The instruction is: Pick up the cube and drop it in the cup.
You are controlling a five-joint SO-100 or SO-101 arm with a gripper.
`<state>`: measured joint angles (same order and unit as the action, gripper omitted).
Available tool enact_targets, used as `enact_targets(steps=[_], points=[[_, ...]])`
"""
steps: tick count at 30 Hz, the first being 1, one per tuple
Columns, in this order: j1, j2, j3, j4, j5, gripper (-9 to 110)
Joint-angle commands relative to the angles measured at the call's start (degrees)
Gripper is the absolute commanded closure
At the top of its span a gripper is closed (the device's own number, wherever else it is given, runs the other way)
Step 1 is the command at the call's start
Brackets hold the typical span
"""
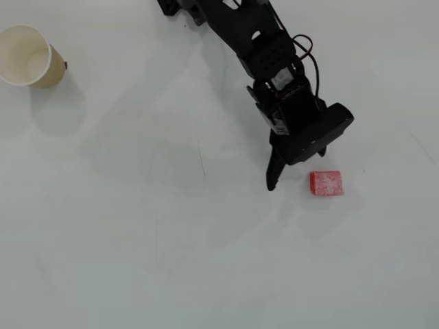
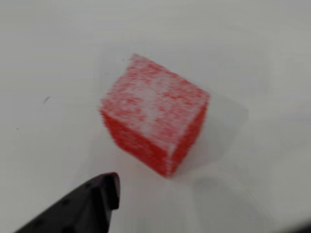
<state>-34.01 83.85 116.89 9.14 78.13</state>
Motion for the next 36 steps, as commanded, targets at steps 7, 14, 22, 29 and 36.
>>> enact_targets(steps=[7, 14, 22, 29, 36], points=[[-0.8, -5.4, -13.8, -3.9, 0.3, 52], [-1.0, -10.4, -18.4, -4.3, 0.3, 52], [-0.6, -15.4, -23.8, -4.4, 0.3, 52], [-0.8, -18.4, -27.0, -4.4, 0.3, 52], [-1.0, -21.9, -30.6, -4.4, 0.3, 52]])
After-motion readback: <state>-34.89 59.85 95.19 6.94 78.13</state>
